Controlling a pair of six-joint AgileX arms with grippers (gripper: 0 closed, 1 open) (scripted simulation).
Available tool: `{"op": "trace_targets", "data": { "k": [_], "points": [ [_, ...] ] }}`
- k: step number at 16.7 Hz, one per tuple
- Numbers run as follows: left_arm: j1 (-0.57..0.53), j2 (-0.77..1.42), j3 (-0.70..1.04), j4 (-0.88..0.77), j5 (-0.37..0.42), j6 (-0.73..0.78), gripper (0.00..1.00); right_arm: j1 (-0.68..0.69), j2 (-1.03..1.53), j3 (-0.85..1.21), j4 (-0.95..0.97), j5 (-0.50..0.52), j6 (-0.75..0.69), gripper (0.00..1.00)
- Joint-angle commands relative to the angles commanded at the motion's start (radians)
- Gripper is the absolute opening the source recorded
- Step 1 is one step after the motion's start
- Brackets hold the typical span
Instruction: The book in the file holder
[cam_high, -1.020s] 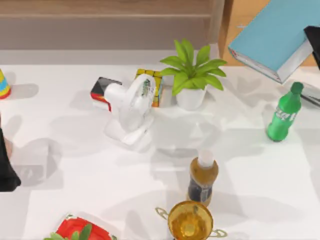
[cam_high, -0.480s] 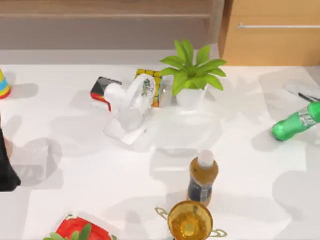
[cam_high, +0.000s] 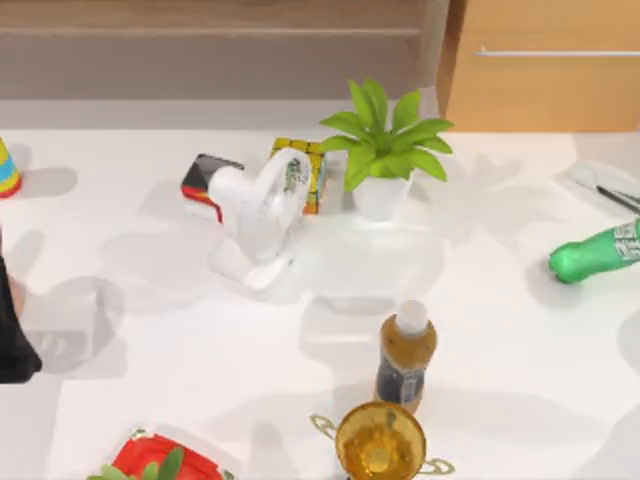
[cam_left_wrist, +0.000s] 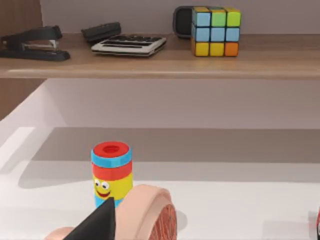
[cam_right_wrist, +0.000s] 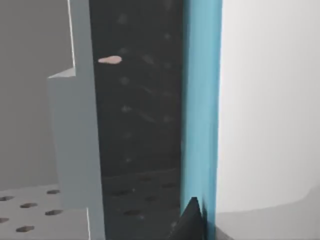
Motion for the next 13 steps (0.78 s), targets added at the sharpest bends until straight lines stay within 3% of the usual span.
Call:
{"op": "trace_targets", "data": {
  "k": [13],
  "points": [
    [0.000, 0.000, 0.000, 0.000, 0.000, 0.000, 1.00, 0.036, 0.093, 0.112, -0.015, 0.036, 0.011, 0.00]
  ]
}}
